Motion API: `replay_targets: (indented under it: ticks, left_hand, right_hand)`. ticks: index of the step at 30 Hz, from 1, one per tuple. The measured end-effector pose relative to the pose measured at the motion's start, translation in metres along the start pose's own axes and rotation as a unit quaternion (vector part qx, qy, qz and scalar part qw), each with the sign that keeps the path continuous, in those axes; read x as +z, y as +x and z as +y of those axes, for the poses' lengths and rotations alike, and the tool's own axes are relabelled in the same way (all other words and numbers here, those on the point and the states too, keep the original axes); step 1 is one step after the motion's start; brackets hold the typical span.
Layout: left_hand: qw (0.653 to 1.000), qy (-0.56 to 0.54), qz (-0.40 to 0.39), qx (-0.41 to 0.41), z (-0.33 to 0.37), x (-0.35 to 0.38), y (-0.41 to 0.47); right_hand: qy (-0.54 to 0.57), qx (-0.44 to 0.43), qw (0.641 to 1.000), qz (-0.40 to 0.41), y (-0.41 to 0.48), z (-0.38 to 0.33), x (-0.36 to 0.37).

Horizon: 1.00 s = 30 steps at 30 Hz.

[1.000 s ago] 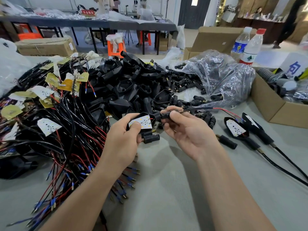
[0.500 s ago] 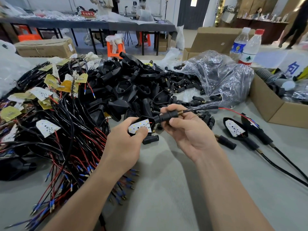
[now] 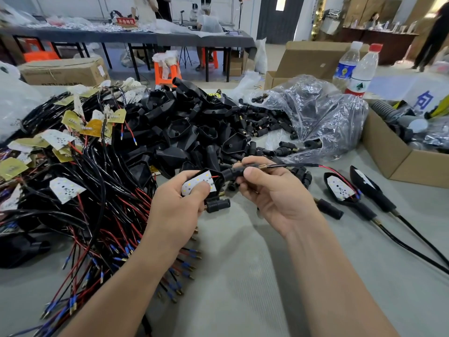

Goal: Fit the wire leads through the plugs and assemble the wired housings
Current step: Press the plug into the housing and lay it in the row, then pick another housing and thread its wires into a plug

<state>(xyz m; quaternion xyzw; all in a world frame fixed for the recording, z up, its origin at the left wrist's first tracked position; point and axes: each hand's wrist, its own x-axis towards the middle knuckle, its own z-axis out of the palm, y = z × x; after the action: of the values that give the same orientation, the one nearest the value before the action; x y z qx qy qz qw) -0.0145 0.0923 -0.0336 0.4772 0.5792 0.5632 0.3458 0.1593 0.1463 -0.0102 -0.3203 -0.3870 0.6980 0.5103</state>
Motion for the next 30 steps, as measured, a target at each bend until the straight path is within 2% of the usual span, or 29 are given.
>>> replay_targets:
  ticks: [5, 10, 14, 20, 24, 30]
  left_hand:
    - [1.0, -0.018, -0.007, -0.007, 0.003, 0.001, -0.001]
    - [0.998, 0.018, 0.062, 0.015, -0.001, 0.001, -0.001]
    - [0.997, 0.022, 0.073, 0.024, 0.001, 0.001, -0.004]
    - [0.998, -0.006, 0.057, 0.003, 0.002, 0.001, -0.005]
    - [0.998, 0.026, 0.03, 0.045, 0.003, 0.0, -0.005]
    - [1.0, -0.005, 0.011, 0.008, 0.002, 0.001, -0.008]
  right_hand:
    - [-0.041, 0.003, 0.997, 0.066, 0.001, 0.0, 0.002]
    - [-0.06, -0.009, 0.998, 0.032, -0.002, 0.0, 0.004]
    - [-0.047, -0.022, 0.999, 0.0, -0.004, -0.003, 0.002]
    - [-0.095, -0.035, 0.995, 0.019, -0.003, 0.001, 0.002]
    - [-0.125, -0.057, 0.991, 0.003, -0.004, 0.006, 0.009]
    - [-0.118, -0.016, 0.993, -0.021, -0.005, 0.011, 0.018]
